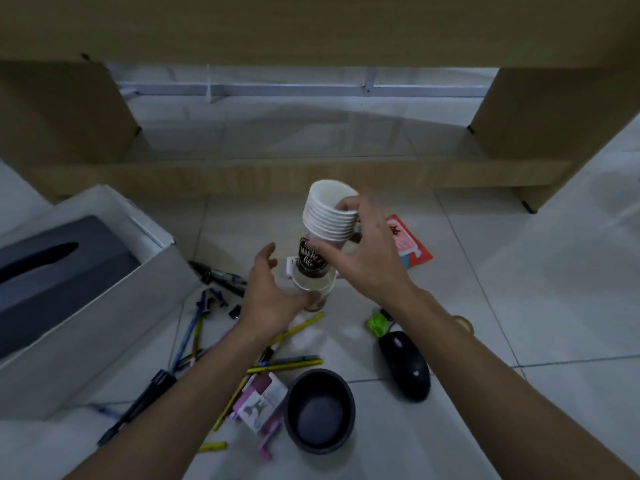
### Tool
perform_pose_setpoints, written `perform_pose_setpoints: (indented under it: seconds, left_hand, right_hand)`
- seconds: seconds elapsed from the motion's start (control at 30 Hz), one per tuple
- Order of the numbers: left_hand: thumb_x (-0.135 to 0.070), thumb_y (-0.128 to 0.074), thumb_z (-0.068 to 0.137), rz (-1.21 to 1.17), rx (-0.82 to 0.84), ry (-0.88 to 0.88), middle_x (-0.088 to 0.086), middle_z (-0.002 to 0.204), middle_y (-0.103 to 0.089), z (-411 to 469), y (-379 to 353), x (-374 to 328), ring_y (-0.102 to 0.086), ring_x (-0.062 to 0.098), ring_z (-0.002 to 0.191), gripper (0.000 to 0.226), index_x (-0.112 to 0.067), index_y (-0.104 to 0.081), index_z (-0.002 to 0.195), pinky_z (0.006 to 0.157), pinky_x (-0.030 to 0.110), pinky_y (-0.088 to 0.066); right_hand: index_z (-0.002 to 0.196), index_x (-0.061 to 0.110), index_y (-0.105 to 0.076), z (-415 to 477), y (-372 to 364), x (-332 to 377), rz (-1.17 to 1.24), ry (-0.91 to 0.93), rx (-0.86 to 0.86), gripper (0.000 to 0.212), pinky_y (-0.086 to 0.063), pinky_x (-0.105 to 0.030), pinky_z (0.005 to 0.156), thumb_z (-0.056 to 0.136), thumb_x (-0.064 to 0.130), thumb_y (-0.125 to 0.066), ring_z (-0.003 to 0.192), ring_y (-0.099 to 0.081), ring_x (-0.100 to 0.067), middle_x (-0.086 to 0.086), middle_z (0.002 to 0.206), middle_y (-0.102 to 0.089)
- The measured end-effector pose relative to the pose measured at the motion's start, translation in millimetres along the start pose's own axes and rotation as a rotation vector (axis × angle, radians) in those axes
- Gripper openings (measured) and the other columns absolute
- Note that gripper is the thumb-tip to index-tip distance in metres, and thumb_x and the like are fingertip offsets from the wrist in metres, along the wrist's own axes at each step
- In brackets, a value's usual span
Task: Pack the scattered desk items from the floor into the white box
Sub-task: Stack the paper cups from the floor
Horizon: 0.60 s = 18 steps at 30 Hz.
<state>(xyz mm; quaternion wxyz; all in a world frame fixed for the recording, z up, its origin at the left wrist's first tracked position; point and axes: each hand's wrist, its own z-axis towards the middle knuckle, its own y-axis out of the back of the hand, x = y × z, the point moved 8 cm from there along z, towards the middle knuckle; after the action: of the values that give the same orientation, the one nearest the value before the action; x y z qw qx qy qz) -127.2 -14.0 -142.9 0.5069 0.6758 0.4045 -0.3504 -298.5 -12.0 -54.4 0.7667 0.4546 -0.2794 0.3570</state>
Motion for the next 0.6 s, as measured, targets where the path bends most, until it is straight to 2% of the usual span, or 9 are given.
perform_pose_setpoints:
  seconds: [0.03,0.1,0.17,0.23,0.3,0.37,0.43,0.53,0.6]
  left_hand:
    - [-0.027,-0.092,0.063,-0.001,0.035,0.041,0.001,0.145,-0.042,-0.2,-2.9,8.7,-0.044,0.021,0.128,0.113,-0.027,-0.023,0.153,0.104,0.042,-0.045]
    - [-0.025,-0.092,0.064,0.003,0.087,0.055,-0.001,0.141,-0.045,-2.1,-11.1,18.1,-0.049,0.019,0.12,0.111,-0.025,-0.024,0.152,0.098,0.037,-0.048]
    - [-0.017,-0.089,0.068,-0.021,0.13,0.031,-0.003,0.136,-0.051,-3.2,-21.1,19.0,-0.057,0.008,0.105,0.102,-0.022,-0.028,0.149,0.085,0.022,-0.051]
    - [-0.005,-0.085,0.071,-0.065,0.163,0.009,-0.005,0.128,-0.053,-3.4,-28.9,16.3,-0.057,-0.006,0.09,0.092,-0.017,-0.032,0.146,0.069,0.007,-0.049]
    - [0.001,-0.082,0.073,-0.091,0.17,0.0,-0.007,0.122,-0.052,-2.6,-32.5,15.0,-0.056,-0.009,0.084,0.086,-0.016,-0.034,0.143,0.064,0.004,-0.049]
    - [0.001,-0.082,0.074,-0.076,0.172,-0.009,-0.012,0.119,-0.052,-0.1,-34.5,18.6,-0.056,-0.01,0.082,0.083,-0.02,-0.036,0.139,0.063,0.004,-0.049]
    - [0.0,-0.081,0.074,-0.035,0.16,-0.003,-0.011,0.124,-0.054,3.0,-35.1,24.7,-0.057,-0.009,0.085,0.081,-0.02,-0.037,0.139,0.069,0.008,-0.051]
    - [-0.001,-0.077,0.074,0.001,0.132,-0.019,0.001,0.132,-0.058,3.7,-37.4,25.8,-0.062,0.013,0.104,0.079,-0.017,-0.039,0.141,0.09,0.032,-0.055]
    - [0.002,-0.07,0.078,-0.011,0.102,-0.046,0.001,0.131,-0.059,0.7,-35.4,17.9,-0.06,0.015,0.11,0.071,-0.019,-0.041,0.14,0.091,0.031,-0.053]
  right_hand:
    - [0.11,0.015,-0.051,-3.6,-11.9,-6.8,-0.016,0.008,0.052,0.051,-0.051,-0.031,0.086,0.075,0.031,-0.084,0.106,-0.049,-0.007,-0.003,0.124,-0.049]
    - [0.111,0.014,-0.052,-14.0,-35.1,-19.2,-0.047,0.032,0.181,0.05,-0.045,-0.019,0.093,0.075,0.029,-0.083,0.115,-0.046,-0.008,-0.005,0.143,-0.041]
    - [0.119,0.016,-0.05,-25.8,-51.7,-28.3,-0.067,0.043,0.284,0.054,-0.04,-0.014,0.097,0.076,0.028,-0.081,0.126,-0.044,-0.012,-0.004,0.153,-0.032]
    - [0.136,0.02,-0.042,-36.2,-59.1,-35.4,-0.039,0.012,0.327,0.07,-0.032,-0.011,0.106,0.078,0.028,-0.081,0.137,-0.037,-0.01,-0.001,0.157,-0.027]
    - [0.15,0.023,-0.024,-44.4,-61.2,-45.9,0.012,-0.063,0.33,0.092,-0.021,-0.008,0.112,0.078,0.029,-0.081,0.143,-0.027,-0.004,0.004,0.158,-0.024]
    - [0.156,0.028,-0.006,-52.7,-65.0,-60.8,0.067,-0.187,0.337,0.111,-0.026,-0.015,0.114,0.076,0.03,-0.083,0.142,-0.028,-0.001,0.014,0.155,-0.025]
    - [0.155,0.033,-0.002,-60.3,-70.2,-74.3,0.088,-0.288,0.339,0.116,-0.04,-0.025,0.109,0.075,0.028,-0.084,0.135,-0.04,-0.003,0.016,0.151,-0.035]
    - [0.146,0.03,-0.029,-64.3,-70.9,-86.0,0.06,-0.312,0.303,0.091,-0.051,-0.03,0.095,0.074,0.026,-0.085,0.114,-0.054,0.0,0.014,0.129,-0.056]
    - [0.138,0.03,-0.038,-59.4,-65.5,-82.8,0.083,-0.297,0.266,0.082,-0.052,-0.028,0.092,0.072,0.024,-0.086,0.109,-0.057,0.002,0.015,0.122,-0.059]
